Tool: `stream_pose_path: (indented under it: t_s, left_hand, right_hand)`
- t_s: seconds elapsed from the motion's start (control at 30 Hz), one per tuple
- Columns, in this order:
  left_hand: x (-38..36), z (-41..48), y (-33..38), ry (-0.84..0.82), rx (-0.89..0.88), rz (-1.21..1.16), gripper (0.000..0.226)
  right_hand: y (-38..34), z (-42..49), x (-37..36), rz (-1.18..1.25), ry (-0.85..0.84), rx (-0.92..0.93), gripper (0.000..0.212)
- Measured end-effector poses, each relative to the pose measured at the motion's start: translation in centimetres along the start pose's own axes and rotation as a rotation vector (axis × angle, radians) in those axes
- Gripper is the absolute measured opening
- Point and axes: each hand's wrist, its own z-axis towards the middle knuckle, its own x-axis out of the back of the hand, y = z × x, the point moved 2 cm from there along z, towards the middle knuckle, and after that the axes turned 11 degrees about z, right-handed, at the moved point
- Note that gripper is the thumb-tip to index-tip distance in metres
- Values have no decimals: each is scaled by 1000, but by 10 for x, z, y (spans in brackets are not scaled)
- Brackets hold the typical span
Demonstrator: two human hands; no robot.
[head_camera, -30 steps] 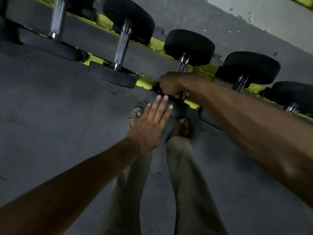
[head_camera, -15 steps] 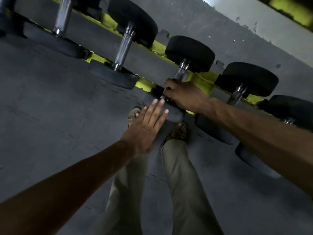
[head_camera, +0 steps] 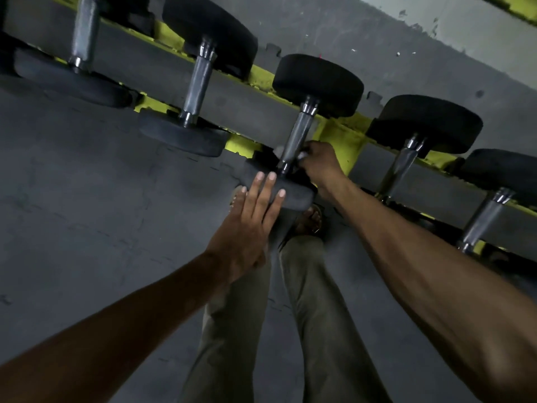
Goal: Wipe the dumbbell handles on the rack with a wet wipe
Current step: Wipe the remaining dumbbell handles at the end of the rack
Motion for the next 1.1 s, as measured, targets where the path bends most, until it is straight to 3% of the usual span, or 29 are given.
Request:
stream_pose_path:
  t_s: [0.1, 0.17, 0.23, 0.33, 0.43, 0.57, 0.67, 0.77, 0.9, 0.93, 1.03, 1.1]
  left_hand:
    - [-7, -1, -3, 25, -19, -18, 65]
    - [-11, 0, -5, 32, -29, -60, 65]
    - [-6, 1, -9, 5, -33, -109, 72]
    - [-3, 0, -15, -46, -77, -116, 108]
    - [-2, -2, -17, -30, -98, -143, 108]
    - [-7, -1, -15, -42, -106, -159, 103]
    - [-8, -1, -15, -26, -109, -158, 106]
    - [-9, -1, -17, -35, -110, -174, 113]
    - [-8, -1, -18, -34, -126, -178, 112]
    - [-8, -2, -18, -25, -127, -172, 111]
    - [-10, -1, -19, -6, -115, -158, 109]
    - [-10, -1, -19, -9, -104, -154, 109]
  right_hand:
    - [-12, 25, -3, 494, 59, -174, 31]
    - [-32, 30, -1, 759, 137, -191, 20]
    - [-39, 30, -1, 921, 189, -136, 23]
    - [-26, 10, -6, 636, 365, 101, 17]
    - [-13, -8, -10, 88, 530, 468, 10]
    - [-24, -17, -19, -413, 429, 828, 14]
    - [-32, -8, -5, -689, 343, 953, 22]
    - [-32, -11, -1, -939, 259, 1131, 15]
    - [-25, -24, 0, -1201, -215, 1166, 26]
    - [-33, -20, 5, -1244, -236, 1174, 30]
    - [-61, -4, 14, -1219, -38, 1132, 27]
    - [-54, -10, 4, -1232, -159, 1056, 27]
